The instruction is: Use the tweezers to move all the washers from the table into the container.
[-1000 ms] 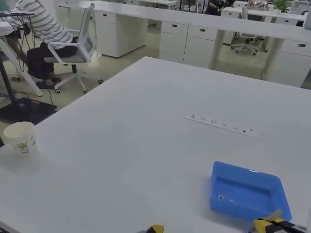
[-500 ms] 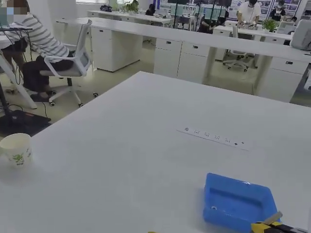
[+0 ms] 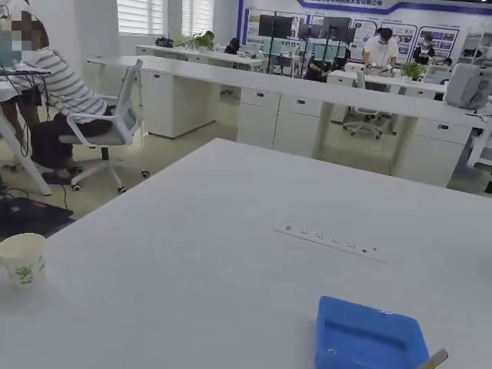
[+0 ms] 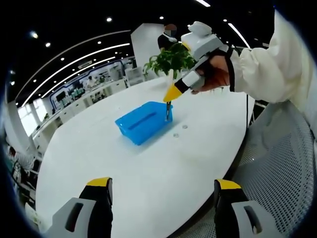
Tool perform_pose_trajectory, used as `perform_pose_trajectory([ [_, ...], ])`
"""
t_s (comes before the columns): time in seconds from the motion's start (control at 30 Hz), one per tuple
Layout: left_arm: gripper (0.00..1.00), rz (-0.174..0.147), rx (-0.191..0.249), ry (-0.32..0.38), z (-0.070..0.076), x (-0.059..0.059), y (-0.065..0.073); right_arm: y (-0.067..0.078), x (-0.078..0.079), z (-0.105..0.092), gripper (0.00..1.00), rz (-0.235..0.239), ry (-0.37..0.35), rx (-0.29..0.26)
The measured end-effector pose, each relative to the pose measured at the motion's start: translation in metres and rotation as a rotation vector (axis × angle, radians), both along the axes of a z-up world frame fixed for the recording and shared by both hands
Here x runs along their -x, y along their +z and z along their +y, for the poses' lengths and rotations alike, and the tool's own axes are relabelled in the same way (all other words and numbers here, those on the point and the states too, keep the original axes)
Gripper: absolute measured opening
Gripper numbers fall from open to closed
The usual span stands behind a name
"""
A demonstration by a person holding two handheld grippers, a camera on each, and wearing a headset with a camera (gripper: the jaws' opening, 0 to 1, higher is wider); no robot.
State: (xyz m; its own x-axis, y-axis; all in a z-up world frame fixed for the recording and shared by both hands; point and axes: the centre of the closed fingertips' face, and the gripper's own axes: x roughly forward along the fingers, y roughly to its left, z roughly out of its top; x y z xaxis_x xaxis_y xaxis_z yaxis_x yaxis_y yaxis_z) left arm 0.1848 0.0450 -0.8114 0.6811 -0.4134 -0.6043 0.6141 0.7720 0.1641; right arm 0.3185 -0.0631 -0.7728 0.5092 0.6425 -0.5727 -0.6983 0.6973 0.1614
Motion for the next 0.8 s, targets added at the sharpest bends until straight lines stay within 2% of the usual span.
perform_pose_trajectory([
  [0.17,0.86,-0.001,-0.001,0.0,0.0,0.0,0.0,0.011,0.001,0.001,0.01,-0.021,0.015,0.007],
  [0.37,0.86,0.0,-0.004,0.001,0.0,0.0,-0.001,0.022,0.002,0.0,0.01,-0.021,0.008,-0.013],
  [0.8,0.86,-0.003,-0.008,0.004,0.001,-0.001,-0.001,0.03,-0.003,-0.002,0.01,-0.033,0.007,-0.016],
])
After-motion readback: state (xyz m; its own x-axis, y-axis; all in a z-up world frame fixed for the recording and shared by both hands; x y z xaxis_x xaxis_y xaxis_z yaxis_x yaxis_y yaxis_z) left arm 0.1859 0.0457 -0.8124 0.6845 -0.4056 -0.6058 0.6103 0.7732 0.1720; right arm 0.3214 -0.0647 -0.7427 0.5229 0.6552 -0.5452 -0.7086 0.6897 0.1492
